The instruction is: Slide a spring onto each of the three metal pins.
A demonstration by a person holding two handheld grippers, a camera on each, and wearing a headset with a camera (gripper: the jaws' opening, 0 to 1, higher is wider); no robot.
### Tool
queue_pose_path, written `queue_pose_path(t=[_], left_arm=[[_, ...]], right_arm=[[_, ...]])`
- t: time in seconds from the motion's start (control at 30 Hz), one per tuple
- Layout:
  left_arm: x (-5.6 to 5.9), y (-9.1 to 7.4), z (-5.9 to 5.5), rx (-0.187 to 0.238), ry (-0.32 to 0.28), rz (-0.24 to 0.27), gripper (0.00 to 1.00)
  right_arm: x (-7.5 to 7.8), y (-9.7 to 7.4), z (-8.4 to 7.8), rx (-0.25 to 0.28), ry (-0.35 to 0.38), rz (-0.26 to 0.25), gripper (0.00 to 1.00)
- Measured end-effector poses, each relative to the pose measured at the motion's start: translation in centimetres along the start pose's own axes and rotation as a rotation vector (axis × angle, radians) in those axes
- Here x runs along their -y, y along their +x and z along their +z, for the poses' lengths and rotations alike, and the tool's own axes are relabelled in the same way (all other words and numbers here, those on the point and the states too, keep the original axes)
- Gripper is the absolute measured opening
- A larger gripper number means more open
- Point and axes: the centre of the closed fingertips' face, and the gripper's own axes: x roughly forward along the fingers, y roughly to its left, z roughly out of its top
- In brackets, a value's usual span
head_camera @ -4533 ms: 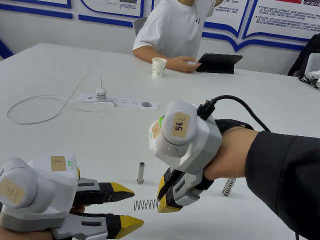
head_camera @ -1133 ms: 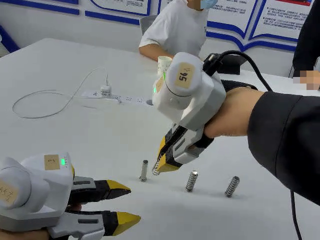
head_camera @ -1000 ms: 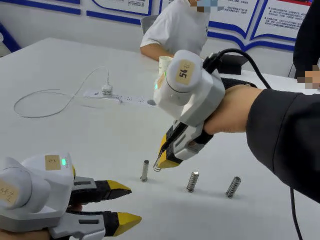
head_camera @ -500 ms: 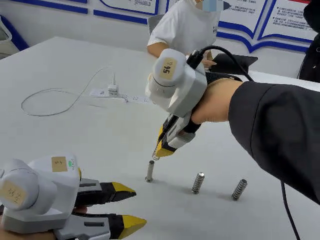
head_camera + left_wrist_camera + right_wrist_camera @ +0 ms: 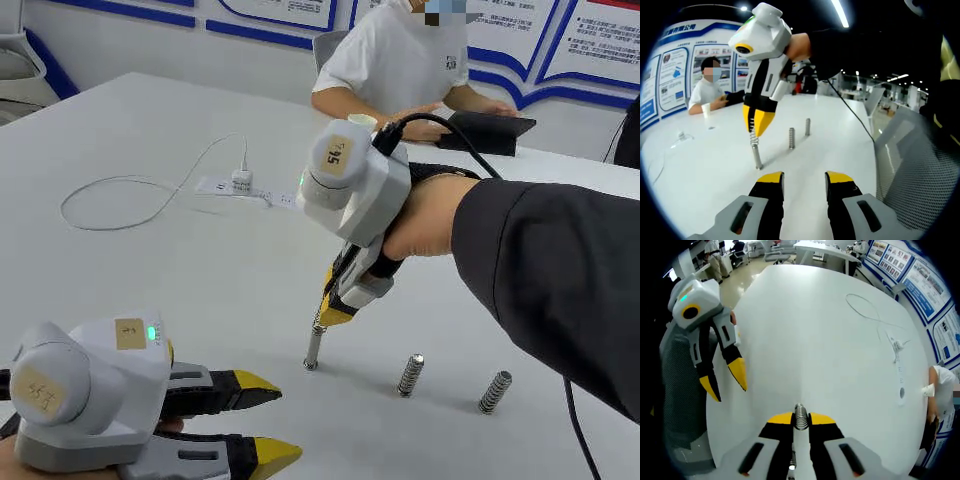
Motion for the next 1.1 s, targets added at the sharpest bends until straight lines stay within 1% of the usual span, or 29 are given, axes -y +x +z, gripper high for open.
queue_pose_path(t=[0.2,0.37,0.5,0.87,1.1], left_arm=[[-0.1,-0.1,0.0,0.001,-0.006,0.003,0.33],[-0.2,-0.1,-0.1,0.001,-0.009,0.005,0.33],[-0.3,-0.2,-0.1,0.001,-0.012,0.007,0.33],[-0.4,-0.2,-0.3,0.0,-0.021,0.011,0.33],[-0.5,-0.1,-0.4,-0.003,-0.025,0.014,0.33]], right_arm=[[0.1,0.7,0.0,-0.014,-0.006,0.008,0.12],[0.1,1.6,-0.4,-0.044,-0.01,0.016,0.12],[0.0,2.3,-0.6,-0.053,-0.004,0.022,0.12],[-0.5,4.7,-1.4,-0.086,0.008,0.036,0.12],[-1.3,5.1,-1.7,-0.099,0.002,0.052,0.12]])
